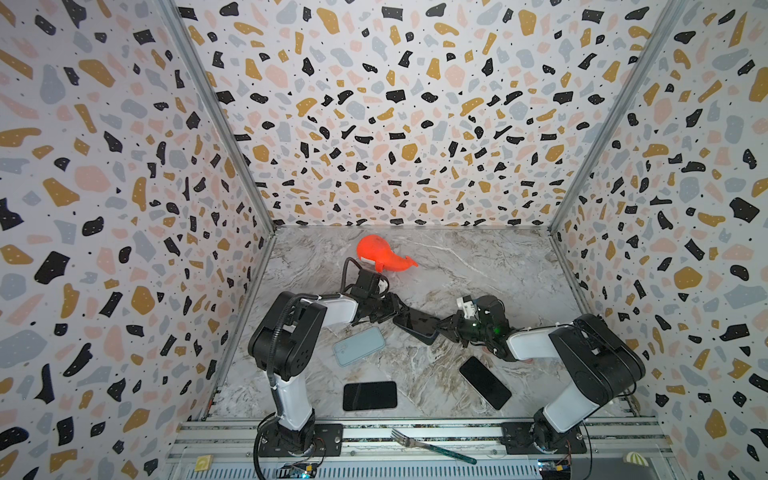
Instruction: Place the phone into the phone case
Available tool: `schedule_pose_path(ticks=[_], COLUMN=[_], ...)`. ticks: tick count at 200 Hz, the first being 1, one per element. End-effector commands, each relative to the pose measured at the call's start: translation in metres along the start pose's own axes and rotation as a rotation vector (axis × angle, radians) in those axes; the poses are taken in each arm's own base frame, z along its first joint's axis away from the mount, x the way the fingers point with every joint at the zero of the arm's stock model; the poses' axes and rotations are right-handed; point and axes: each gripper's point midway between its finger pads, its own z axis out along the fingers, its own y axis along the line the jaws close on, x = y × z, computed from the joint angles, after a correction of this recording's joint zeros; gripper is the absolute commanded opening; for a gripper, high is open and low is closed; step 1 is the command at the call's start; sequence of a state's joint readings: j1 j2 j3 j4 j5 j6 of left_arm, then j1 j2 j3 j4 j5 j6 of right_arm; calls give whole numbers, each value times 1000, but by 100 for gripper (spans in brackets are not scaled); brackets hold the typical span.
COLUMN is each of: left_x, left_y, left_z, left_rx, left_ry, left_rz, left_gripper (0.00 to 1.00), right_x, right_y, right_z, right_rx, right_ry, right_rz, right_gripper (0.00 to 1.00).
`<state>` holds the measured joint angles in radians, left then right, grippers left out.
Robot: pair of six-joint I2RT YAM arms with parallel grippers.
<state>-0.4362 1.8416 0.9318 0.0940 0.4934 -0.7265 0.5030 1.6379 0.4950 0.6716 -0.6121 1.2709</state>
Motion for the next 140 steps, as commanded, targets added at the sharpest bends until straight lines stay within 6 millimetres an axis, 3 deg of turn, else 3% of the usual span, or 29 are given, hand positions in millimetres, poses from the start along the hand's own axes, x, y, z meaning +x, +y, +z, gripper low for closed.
schedule_pose_path(ticks=[1,140], left_x=[20,24], left_y=[10,1], left_z=[10,11], left_rx=[-12,7], left_ry=[57,58], left_rz=[-24,-9], left_gripper=[52,51], right_x=[6,11], right_y=[-32,-42], right_z=[4,15], right_rx=[120,155], right_ry=[4,22], right_rz=[78,79], right_gripper=[0,0])
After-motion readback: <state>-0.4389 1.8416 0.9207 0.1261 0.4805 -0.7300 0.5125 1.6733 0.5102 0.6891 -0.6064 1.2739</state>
